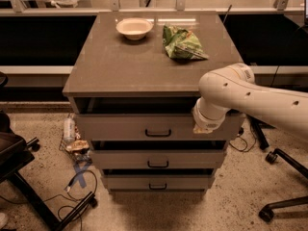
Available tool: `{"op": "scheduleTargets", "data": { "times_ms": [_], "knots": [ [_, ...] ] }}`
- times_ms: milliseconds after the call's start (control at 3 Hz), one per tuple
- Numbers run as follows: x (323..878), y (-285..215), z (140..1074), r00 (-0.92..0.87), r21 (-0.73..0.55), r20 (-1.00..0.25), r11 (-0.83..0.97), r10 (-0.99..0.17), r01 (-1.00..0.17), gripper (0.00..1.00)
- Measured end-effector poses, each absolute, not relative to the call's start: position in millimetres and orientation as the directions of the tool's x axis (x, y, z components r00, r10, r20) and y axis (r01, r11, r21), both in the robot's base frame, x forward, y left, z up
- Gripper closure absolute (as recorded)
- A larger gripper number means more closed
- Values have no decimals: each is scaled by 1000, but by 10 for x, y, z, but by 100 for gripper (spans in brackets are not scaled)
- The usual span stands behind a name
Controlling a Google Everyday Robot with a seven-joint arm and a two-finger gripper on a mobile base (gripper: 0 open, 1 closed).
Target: Open top drawer
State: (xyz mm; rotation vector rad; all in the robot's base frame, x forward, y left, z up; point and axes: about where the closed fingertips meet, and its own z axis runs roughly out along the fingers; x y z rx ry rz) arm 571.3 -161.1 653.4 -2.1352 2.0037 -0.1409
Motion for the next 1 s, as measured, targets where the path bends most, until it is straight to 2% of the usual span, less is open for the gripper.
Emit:
{"op": "scheduleTargets", "data": {
  "times_ms": [1000],
  "knots": [
    [5712, -1611, 6536, 71, -217, -73, -54, -995, -975, 100]
  ]
}}
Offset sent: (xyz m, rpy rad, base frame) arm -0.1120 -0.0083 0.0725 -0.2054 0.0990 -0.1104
